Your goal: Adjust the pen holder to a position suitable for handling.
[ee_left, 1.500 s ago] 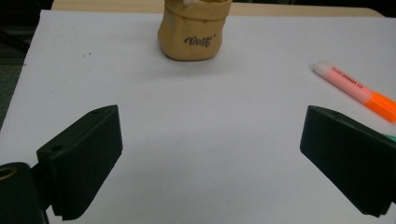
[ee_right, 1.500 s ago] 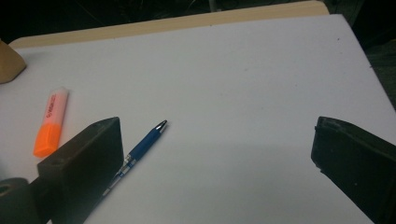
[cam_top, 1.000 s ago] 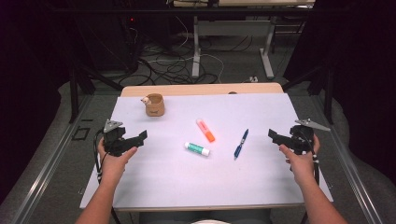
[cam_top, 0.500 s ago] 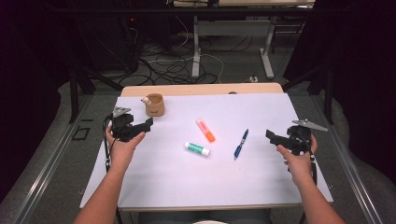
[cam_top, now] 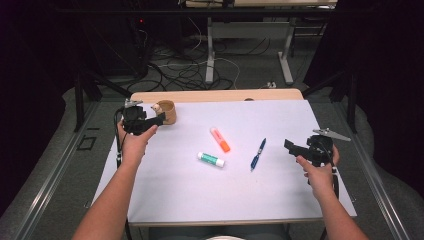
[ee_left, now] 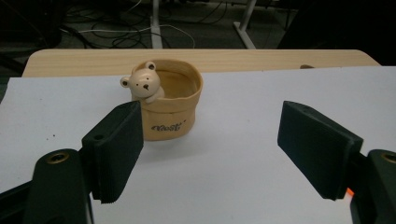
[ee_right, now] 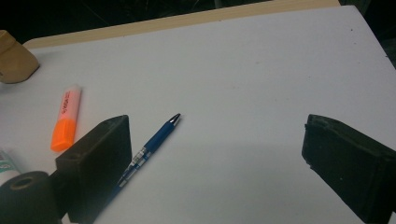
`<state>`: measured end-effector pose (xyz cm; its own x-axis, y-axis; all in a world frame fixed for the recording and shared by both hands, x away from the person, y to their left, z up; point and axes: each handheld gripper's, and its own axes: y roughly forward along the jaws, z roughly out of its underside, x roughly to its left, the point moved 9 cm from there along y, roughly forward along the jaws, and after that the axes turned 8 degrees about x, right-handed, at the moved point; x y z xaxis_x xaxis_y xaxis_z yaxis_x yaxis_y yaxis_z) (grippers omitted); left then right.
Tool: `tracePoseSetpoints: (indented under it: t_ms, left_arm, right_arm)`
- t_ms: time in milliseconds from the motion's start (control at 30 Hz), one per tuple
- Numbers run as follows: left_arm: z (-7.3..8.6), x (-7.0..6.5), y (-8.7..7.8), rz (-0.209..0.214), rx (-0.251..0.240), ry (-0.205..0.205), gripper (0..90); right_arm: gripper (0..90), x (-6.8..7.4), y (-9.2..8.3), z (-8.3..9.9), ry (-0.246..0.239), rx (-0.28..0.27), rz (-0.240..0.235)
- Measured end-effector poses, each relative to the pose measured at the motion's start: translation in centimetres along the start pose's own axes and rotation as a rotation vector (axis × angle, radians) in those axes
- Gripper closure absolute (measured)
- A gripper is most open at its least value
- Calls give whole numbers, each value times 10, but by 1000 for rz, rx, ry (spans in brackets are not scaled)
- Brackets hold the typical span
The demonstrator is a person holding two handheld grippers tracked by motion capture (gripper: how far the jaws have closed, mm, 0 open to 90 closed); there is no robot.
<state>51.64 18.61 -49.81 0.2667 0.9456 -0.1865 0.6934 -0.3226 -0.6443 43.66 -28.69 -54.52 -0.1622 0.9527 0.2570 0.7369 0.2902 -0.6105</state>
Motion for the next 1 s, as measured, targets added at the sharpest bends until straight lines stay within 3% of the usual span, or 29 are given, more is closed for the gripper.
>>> tracePoseSetpoints:
  t_ms: [333,600,800,1000]
  left_arm:
    - [-23,4,17,-27,-10,52,267]
    - [-40,12,24,-62,-2,46,295]
    - [-51,14,32,-39,-14,65,296]
    - [-53,20,45,-32,5,39,322]
  right_arm:
    - [78,-1,1,2,9,8,2]
    - [78,-3,-1,4,17,16,5]
    - [86,-2,0,3,17,2,4]
    - [152,-2,1,5,8,21,2]
